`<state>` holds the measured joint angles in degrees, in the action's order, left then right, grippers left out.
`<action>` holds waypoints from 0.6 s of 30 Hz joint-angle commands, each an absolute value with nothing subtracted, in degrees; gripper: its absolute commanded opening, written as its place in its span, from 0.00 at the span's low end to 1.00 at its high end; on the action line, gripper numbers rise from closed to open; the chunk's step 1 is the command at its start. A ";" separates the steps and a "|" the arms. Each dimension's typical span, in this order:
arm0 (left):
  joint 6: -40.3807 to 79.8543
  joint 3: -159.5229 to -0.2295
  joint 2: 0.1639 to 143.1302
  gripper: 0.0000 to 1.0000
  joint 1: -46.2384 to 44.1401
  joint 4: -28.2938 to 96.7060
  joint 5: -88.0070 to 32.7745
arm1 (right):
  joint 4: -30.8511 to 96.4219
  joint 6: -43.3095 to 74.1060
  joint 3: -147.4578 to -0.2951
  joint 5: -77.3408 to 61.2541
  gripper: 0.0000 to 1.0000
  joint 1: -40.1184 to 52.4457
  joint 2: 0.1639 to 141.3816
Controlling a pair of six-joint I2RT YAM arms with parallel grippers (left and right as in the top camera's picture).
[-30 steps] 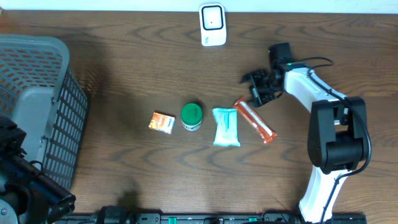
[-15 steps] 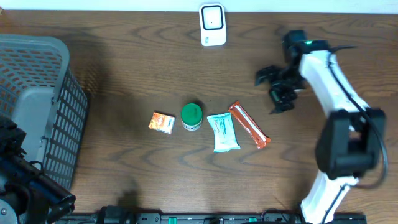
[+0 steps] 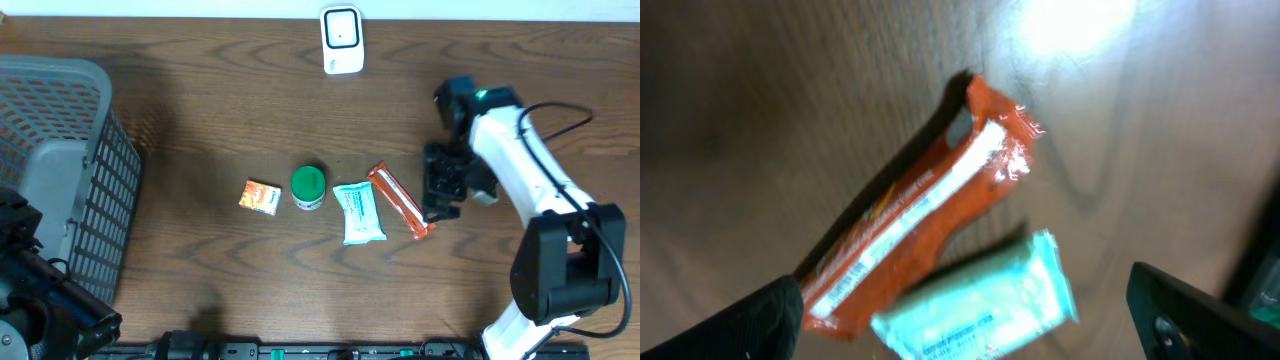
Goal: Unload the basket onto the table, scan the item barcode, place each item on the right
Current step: 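Grasp the red snack bar again with the right gripper and lift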
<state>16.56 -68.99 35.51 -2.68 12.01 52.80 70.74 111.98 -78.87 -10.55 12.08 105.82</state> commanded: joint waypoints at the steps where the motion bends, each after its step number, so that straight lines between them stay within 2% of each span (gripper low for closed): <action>1: 16.84 -68.73 35.35 0.61 -2.81 11.86 52.95 | 63.75 116.33 -72.51 -9.30 0.99 14.02 106.48; 10: 16.84 -68.73 35.38 0.61 -2.81 11.88 52.95 | 44.60 117.40 -59.44 -10.83 0.99 16.86 106.48; 12: 16.84 -68.73 35.38 0.61 -2.81 11.88 52.95 | 42.26 117.38 -57.08 -10.68 0.96 17.26 106.50; 14: 16.84 -68.73 35.38 0.61 -2.81 11.88 52.95 | 41.54 117.38 -55.02 -10.09 0.73 17.30 106.50; 16: 16.84 -68.73 35.38 0.61 -2.81 11.88 52.95 | 42.02 117.38 -53.78 -9.43 0.56 17.30 106.50; 18: 16.84 -68.73 35.38 0.61 -2.81 11.88 52.95 | 43.88 117.01 -52.88 -8.97 0.51 17.28 106.50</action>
